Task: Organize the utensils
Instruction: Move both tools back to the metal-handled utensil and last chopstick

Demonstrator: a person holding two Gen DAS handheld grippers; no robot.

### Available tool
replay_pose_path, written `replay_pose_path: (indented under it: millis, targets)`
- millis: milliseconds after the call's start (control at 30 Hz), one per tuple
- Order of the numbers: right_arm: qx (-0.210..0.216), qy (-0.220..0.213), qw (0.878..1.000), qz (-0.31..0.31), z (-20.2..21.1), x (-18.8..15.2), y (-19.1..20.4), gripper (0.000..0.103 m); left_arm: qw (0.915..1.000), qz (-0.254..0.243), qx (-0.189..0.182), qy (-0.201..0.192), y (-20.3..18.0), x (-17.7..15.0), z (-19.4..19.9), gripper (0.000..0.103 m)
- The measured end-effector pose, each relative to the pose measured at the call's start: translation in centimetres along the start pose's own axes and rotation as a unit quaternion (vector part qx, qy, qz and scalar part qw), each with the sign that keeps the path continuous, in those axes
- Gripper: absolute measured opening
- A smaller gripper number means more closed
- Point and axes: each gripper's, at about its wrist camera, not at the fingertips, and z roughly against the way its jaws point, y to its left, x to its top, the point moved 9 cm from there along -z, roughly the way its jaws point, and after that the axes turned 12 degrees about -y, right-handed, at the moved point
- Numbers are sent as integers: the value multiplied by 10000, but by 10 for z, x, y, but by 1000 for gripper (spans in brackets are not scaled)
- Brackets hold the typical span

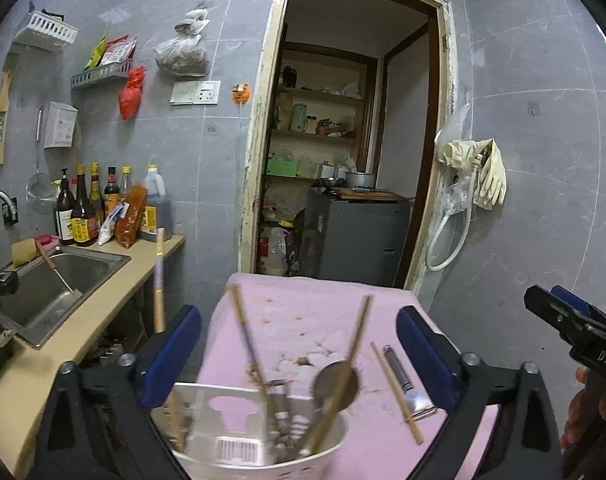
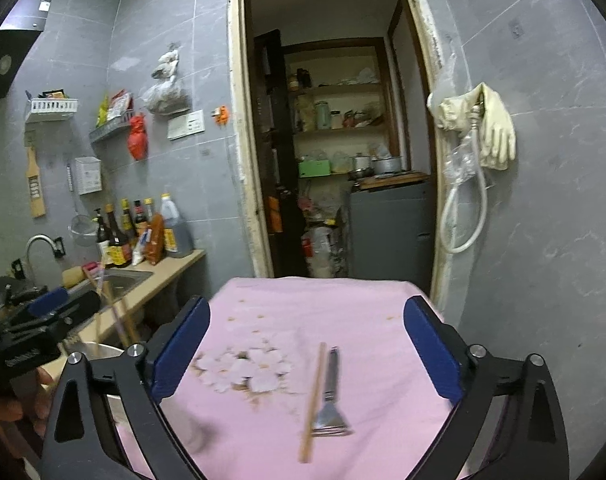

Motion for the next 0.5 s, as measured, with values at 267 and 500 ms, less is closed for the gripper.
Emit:
replay_pose_path:
  millis: [267,500]
  targets:
    - [-42,7,9995,310,-20,7,-57,100,10000,-47,18,-55,-51,-4,-21,103]
    - [48,144,9993,345,-44,0,-94,100,9998,-164,81,-12,-87,-16,-44,103]
